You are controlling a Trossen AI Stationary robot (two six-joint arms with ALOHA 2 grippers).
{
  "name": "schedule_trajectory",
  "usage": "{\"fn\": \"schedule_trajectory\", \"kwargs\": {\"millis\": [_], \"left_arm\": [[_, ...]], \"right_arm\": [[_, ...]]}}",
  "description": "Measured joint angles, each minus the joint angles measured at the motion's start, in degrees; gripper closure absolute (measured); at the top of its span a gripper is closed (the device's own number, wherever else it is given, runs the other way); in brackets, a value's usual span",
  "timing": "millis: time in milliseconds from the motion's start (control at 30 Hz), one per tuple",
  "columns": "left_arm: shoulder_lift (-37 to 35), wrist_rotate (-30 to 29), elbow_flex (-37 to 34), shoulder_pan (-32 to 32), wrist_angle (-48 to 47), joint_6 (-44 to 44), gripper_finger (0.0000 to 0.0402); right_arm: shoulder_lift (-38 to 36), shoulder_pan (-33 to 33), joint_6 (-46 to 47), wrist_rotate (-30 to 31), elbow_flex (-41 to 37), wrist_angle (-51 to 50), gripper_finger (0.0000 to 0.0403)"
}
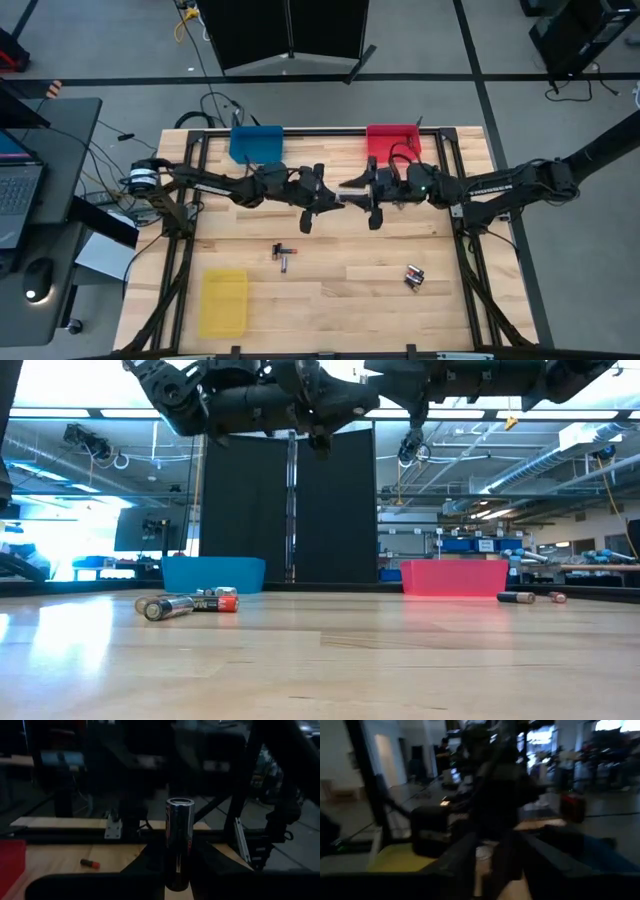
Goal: Sort batteries
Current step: Put the silver battery into the blue bin
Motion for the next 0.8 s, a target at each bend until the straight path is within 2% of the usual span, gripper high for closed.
{"fn": "schedule_trajectory", "kwargs": {"millis": [167,300,433,533,633,700,800], "left_arm": [[-6.3,-1.0,0.0,2.4,-11.7,0.1,0.0349],[-13.6,-2.3,0.5,6.0,-25.8,-1.5,0.0349],[-19.2,-6.5,5.6,11.4,-49.8,0.0,0.0349],[-20.0,-10.2,11.8,16.0,-67.0,2.6,0.0349],[-18.5,-11.1,17.4,21.4,-77.4,4.0,0.0349],[-16.4,-11.4,20.4,25.6,-83.7,5.1,0.0349],[-12.3,-11.5,24.3,31.5,-91.7,6.7,0.0349]], "right_arm": [[-4.0,-1.4,-2.0,0.8,0.0,-3.1,0.0180],[-7.6,-2.6,-2.7,1.1,0.0,-8.9,0.0177],[-9.2,-2.9,-2.9,4.9,0.0,-16.5,0.0232],[-9.2,-2.9,-3.9,7.8,0.0,-20.2,0.0301],[-8.4,-2.9,-4.2,9.0,0.0,-21.5,0.0376],[-7.4,-2.9,-4.5,9.5,0.0,-21.5,0.0391],[-5.6,-2.9,-4.1,9.5,0.0,-21.9,0.0379]]}}
